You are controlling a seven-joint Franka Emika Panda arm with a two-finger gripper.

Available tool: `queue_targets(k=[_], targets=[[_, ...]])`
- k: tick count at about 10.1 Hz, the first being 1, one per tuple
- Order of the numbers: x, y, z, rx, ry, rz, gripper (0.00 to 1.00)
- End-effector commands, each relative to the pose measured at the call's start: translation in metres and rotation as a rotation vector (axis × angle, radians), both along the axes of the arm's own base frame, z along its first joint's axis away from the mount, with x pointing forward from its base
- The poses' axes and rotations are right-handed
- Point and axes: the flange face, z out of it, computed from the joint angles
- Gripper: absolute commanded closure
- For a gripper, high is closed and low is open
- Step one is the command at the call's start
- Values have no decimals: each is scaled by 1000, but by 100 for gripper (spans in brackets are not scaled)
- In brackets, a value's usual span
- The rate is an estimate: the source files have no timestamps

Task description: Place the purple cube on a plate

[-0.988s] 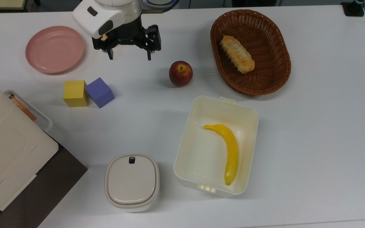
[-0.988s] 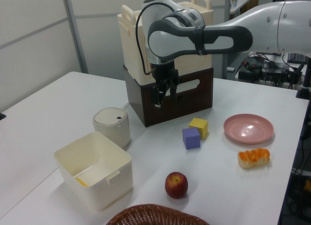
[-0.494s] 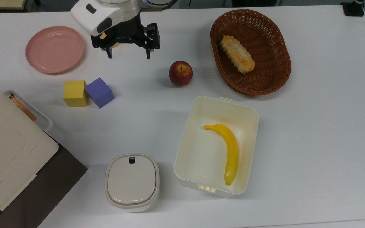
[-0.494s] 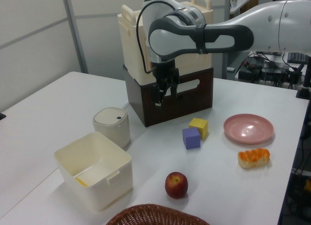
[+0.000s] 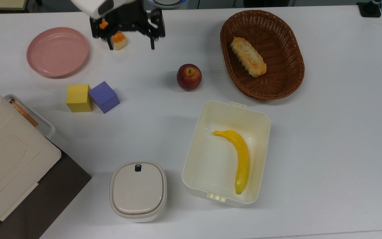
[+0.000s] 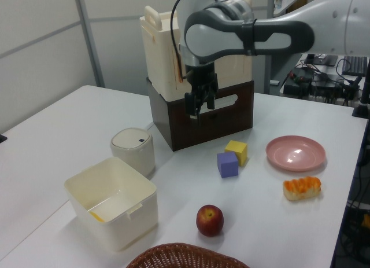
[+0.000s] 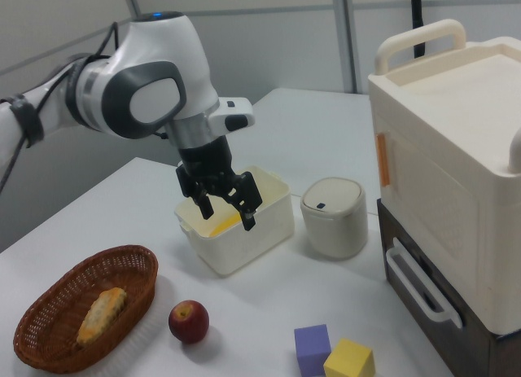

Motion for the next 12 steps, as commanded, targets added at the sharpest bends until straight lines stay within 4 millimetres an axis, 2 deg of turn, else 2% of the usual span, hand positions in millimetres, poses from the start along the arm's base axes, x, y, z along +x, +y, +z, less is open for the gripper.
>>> queue_targets(k=[1, 2, 4, 6, 7, 9, 11, 12], targets=[[-36, -22, -1, -19, 43, 92, 0], [-29, -30, -17, -45, 73, 116, 0], [-13, -69, -48, -54, 82, 194, 0], [5, -88, -95, -41, 144, 238, 0], [12, -93, -120, -31, 177, 243, 0], [31, -95, -159, -40, 149, 262, 0], [38, -91, -184, -48, 174, 285, 0], [42, -90, -191, -58, 154, 300, 0]])
